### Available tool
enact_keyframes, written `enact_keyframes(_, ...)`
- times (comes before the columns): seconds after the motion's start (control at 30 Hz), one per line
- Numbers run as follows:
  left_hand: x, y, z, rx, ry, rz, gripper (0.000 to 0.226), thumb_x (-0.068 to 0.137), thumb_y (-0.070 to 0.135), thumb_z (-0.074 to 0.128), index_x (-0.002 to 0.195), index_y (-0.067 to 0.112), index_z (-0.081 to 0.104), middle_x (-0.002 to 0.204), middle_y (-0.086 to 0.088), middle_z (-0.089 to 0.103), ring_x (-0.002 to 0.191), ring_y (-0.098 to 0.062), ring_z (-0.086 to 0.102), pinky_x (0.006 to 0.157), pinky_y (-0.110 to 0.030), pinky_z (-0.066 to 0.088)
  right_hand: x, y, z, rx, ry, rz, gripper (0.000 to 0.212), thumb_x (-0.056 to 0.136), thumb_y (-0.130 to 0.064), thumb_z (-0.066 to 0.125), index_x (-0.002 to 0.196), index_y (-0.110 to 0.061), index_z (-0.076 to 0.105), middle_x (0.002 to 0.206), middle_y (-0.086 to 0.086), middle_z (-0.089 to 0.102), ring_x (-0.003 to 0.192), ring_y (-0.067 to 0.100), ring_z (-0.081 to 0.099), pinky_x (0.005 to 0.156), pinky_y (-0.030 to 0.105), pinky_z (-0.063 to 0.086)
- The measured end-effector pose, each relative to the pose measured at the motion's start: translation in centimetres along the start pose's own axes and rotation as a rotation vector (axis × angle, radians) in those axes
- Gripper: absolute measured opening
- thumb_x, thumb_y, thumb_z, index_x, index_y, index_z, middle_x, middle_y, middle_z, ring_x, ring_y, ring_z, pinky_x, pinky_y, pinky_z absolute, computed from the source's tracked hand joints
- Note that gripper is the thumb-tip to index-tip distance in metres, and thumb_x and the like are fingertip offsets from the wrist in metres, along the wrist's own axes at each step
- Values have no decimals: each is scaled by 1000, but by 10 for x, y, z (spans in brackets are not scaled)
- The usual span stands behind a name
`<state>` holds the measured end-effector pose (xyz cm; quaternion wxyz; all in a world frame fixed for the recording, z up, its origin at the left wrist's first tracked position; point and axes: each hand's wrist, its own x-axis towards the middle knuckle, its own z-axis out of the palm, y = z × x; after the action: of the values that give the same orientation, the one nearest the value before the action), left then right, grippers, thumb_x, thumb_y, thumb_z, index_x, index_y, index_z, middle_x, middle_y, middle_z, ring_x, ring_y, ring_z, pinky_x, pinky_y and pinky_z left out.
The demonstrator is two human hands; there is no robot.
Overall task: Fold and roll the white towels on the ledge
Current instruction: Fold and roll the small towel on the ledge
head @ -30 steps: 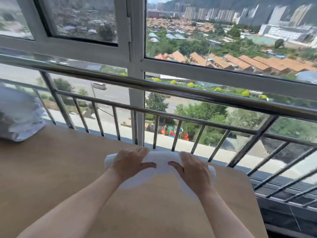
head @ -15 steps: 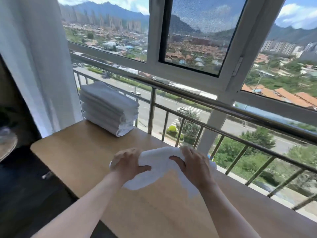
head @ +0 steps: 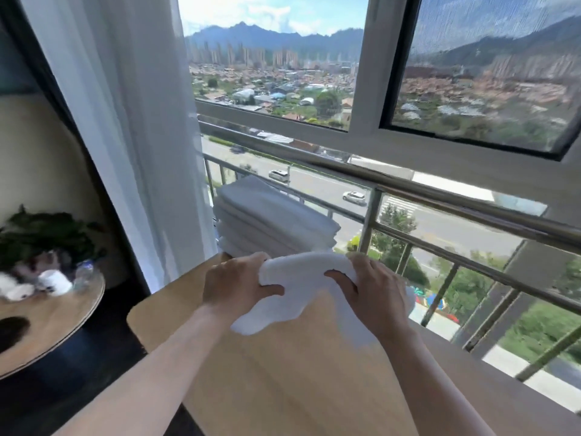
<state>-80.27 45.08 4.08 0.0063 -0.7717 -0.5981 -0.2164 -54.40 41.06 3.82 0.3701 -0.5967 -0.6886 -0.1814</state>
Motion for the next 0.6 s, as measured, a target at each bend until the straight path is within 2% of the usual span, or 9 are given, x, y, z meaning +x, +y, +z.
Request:
enact_keyframes(0.07, 32, -26, -4, 73, 49, 34, 63, 59, 87, 59, 104, 42, 59, 82, 12, 69, 78, -21, 69, 61, -28, 33, 25, -10, 25, -1, 4, -7, 58, 93, -70, 36, 94, -18, 62, 73, -4, 65, 65, 24, 64, 54, 30, 42)
enact_keyframes(0.13, 62, -51, -11, 126, 102, 53, 67, 57, 90, 53, 103, 43, 62, 81, 10, 70, 74, -22, 69, 58, -28, 32, 50, -21, 43, 5, 4, -20, 51, 94, -65, 45, 96, -17, 62, 74, -3, 66, 64, 25, 64, 53, 29, 40)
enact_keyframes(0.23, 105, -79, -21, 172, 132, 70, 67, 56, 90, 60, 103, 43, 65, 79, 9, 70, 72, -23, 69, 56, -27, 36, 86, -33, 60, -13, 0, -17, 45, 90, -60, 56, 97, -16, 62, 75, -2, 67, 62, 26, 64, 54, 28, 33)
enact_keyframes(0.33, 146, -100, -29, 154, 119, 69, 68, 53, 92, 58, 101, 45, 63, 78, 10, 68, 73, -23, 68, 60, -27, 42, 120, -38, 74, -50, 37, -49, 53, 92, -65, 49, 97, -15, 64, 76, -1, 68, 63, 28, 66, 51, 28, 34)
enact_keyframes(0.43, 193, -118, -35, 149, 174, 156, 64, 53, 84, 74, 96, 37, 68, 77, 3, 71, 71, -27, 69, 61, -28, 36, 155, -35, 91, -146, 66, -114, 60, 90, -68, 38, 95, -15, 66, 73, -1, 69, 60, 26, 67, 47, 29, 43)
enact_keyframes(0.5, 229, -127, -35, 161, 212, 227, 63, 52, 80, 79, 94, 34, 70, 77, 1, 73, 72, -27, 70, 62, -28, 34, 180, -28, 106, -226, 68, -181, 62, 89, -69, 37, 89, -13, 65, 63, 1, 66, 52, 27, 64, 44, 28, 40)
enact_keyframes(0.6, 290, -140, -27, 146, 127, 289, 67, 55, 81, 76, 104, 36, 69, 91, -2, 75, 88, -27, 70, 69, -32, 36, 215, -16, 128, -303, 32, -199, 66, 88, -72, 37, 84, -11, 62, 55, 4, 62, 45, 29, 61, 45, 25, 29)
